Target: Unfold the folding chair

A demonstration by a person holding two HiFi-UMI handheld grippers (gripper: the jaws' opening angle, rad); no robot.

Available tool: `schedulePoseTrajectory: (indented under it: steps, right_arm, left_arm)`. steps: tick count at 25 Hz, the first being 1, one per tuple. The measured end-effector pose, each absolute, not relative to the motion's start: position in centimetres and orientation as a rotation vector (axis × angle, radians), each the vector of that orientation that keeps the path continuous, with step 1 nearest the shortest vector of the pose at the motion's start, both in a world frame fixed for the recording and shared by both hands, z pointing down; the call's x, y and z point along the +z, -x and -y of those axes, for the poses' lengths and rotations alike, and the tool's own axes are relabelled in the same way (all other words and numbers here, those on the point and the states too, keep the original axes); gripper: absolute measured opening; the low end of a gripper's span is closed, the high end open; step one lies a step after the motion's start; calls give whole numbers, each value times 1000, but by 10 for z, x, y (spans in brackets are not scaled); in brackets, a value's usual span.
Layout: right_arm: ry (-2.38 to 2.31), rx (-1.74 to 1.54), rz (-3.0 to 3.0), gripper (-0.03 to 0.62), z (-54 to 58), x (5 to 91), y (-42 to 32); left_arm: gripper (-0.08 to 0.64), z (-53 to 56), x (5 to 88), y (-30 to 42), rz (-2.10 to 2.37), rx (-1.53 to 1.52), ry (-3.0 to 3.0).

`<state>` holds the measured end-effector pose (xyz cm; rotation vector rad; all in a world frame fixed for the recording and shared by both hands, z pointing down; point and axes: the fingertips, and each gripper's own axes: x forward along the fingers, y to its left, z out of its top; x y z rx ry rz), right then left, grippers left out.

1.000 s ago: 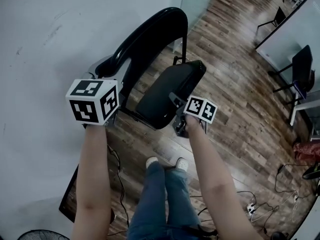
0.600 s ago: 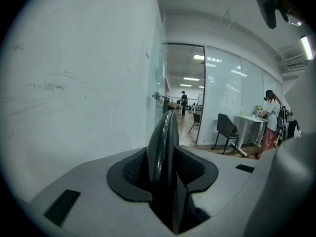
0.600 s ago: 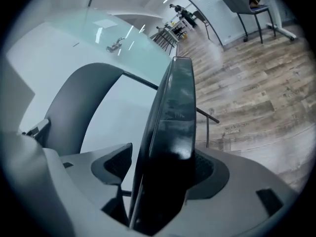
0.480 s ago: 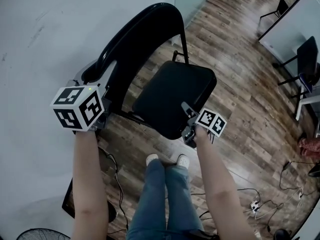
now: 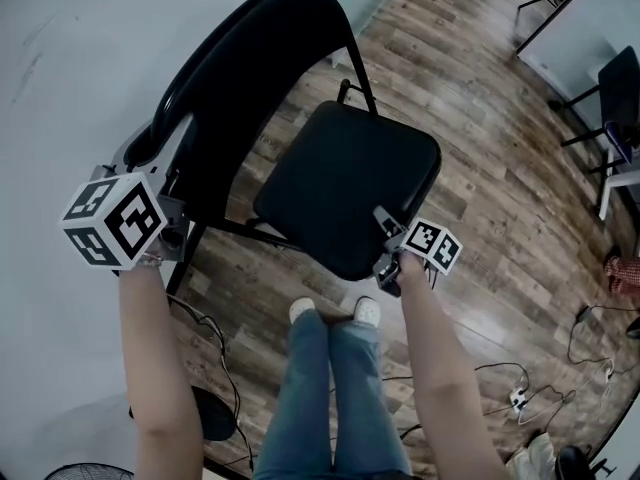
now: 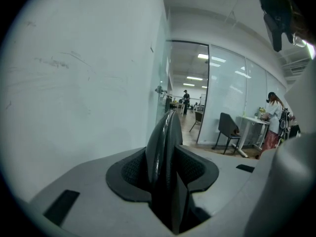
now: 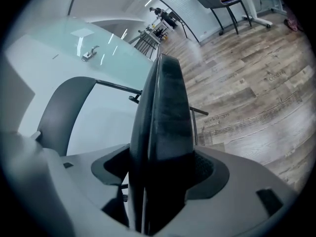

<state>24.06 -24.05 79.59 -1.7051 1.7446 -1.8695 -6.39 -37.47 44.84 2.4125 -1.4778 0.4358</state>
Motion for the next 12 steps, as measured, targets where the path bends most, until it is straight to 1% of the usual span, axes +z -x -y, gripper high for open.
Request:
schedulePoseTrajectory:
  steps: [7,9,11,12]
  right_arm:
    - [1620,-1871,-1735,325,222,838,-266]
    - [1609,-1871,-1737,331,220,849,-269]
    - [1604,-1871,-1739,358,220,859,-268]
    - [1599,-1869,-1739,359,219,864,-270]
  left_arm:
    - [149,374,473,61,1454,409,-2387]
    - [150,375,480,63,1450,405,-2381]
    - [150,378,486,67,1443,397,-2377]
    - [150,378,488,67,1441,395,-2374]
